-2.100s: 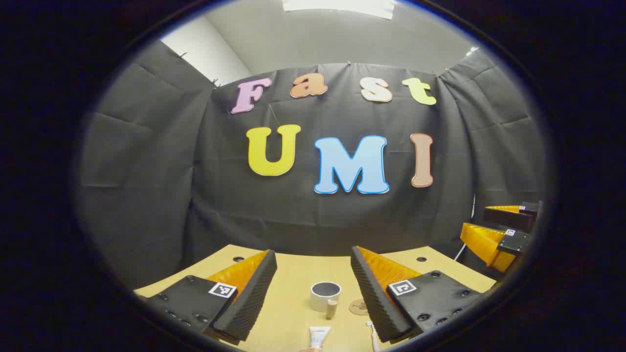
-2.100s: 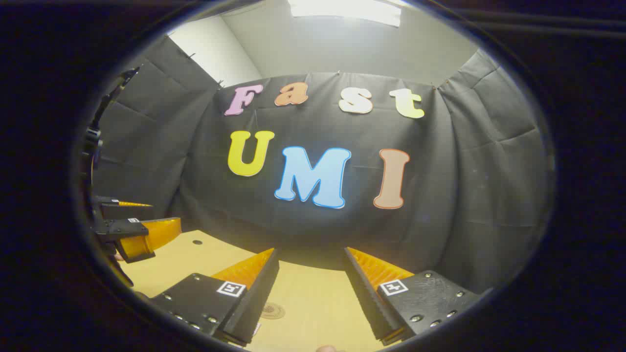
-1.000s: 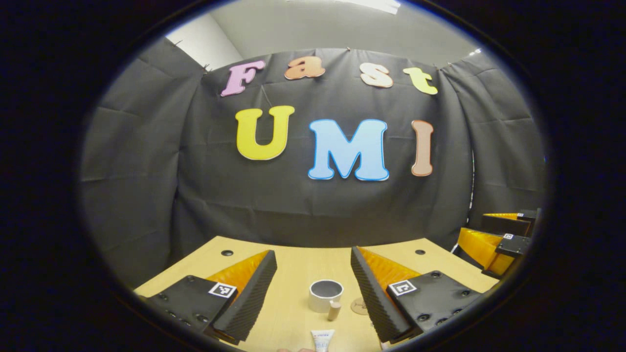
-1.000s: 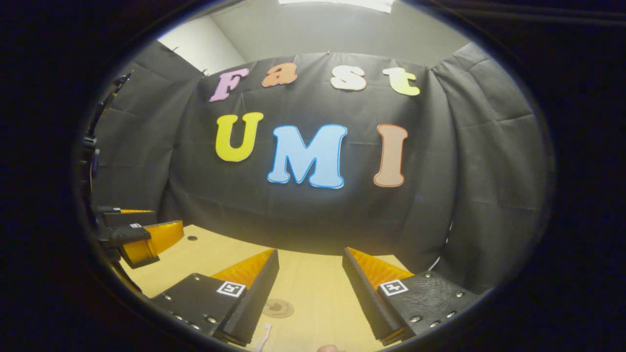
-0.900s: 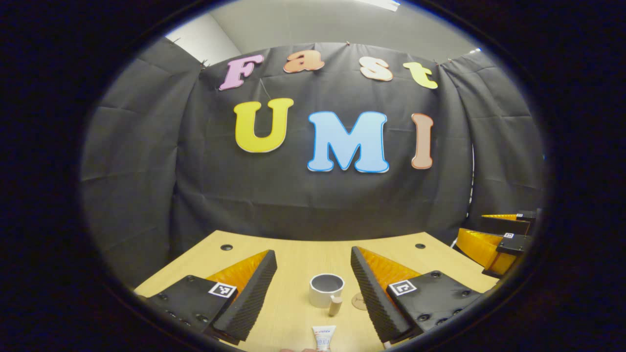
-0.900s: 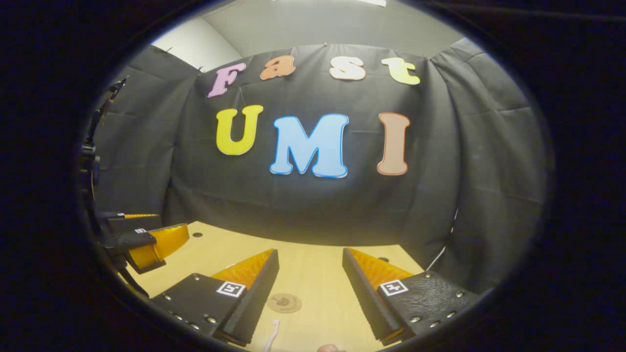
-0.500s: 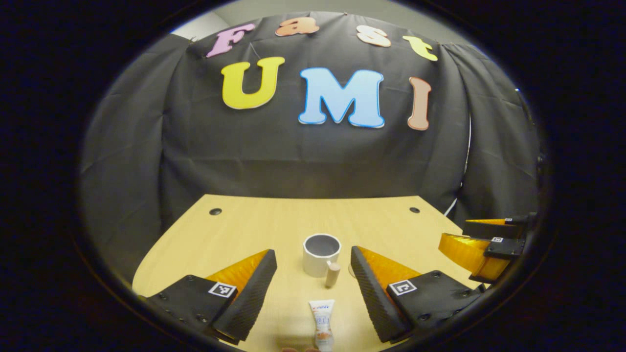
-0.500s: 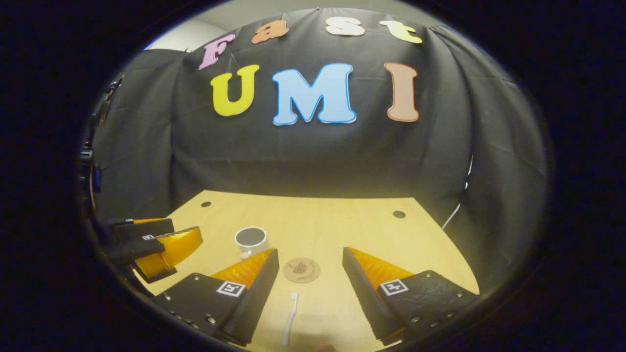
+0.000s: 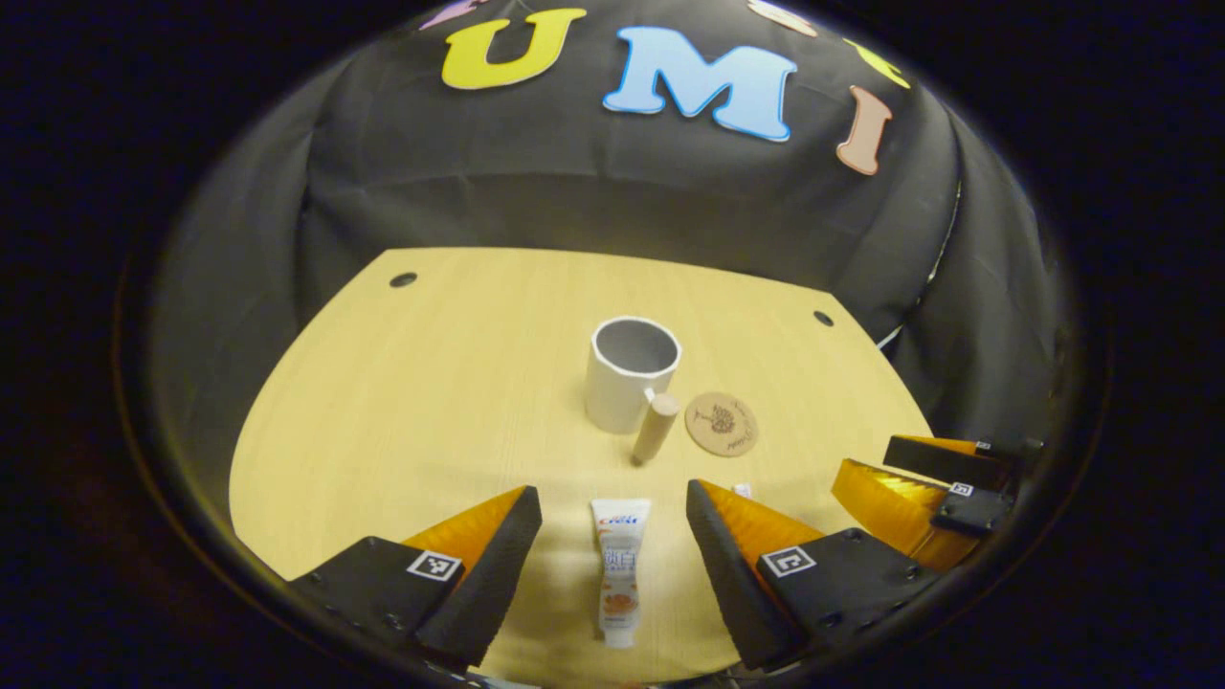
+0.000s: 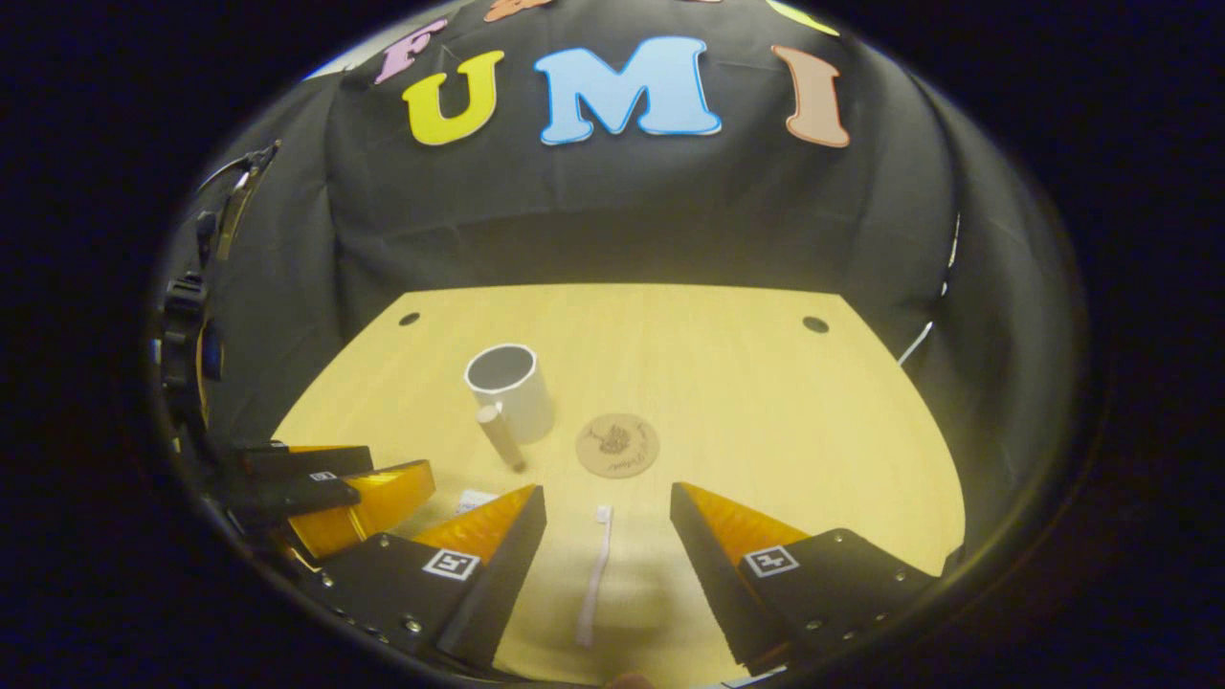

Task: Put the toothbrush and toothpaste on the desktop into the cup, then pick up the cup and place it on the coaster on the desktop.

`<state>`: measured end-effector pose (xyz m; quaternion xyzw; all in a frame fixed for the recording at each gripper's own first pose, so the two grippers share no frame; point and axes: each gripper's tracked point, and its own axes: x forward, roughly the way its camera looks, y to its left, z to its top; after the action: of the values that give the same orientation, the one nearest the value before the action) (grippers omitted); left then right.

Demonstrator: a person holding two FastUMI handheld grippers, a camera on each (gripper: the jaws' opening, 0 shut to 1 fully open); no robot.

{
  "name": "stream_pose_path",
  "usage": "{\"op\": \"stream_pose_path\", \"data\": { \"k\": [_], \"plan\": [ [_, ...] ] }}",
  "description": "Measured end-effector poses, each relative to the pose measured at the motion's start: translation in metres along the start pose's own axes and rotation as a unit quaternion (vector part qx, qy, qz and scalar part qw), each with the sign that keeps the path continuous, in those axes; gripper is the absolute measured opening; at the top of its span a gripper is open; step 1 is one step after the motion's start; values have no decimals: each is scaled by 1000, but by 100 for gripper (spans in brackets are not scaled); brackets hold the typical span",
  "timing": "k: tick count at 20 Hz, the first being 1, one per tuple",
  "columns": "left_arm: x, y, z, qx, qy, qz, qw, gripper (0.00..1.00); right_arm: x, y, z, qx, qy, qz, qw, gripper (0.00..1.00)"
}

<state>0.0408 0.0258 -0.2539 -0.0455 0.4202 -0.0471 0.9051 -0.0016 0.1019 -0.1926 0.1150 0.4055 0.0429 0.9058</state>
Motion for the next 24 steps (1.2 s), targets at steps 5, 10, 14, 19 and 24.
{"op": "stream_pose_path", "data": {
  "k": [5, 10, 14, 19, 24],
  "plan": [
    [18, 11, -39, 3, 95, 14, 995, 99, 24, 5, -41, 16, 85, 4, 996, 86],
    [33, 14, -67, 8, 160, 22, 987, 98, 34, 8, -70, 32, 155, 7, 987, 86],
    [39, 12, -92, 9, 215, 13, 976, 98, 41, 7, -91, 29, 204, 1, 978, 86],
    [52, 5, -109, 6, 249, 6, 968, 100, 52, 12, -106, 34, 248, 9, 968, 86],
    [60, 2, -113, 20, 270, 2, 963, 88, 58, 16, -117, 36, 276, 11, 960, 87]
  ]
}}
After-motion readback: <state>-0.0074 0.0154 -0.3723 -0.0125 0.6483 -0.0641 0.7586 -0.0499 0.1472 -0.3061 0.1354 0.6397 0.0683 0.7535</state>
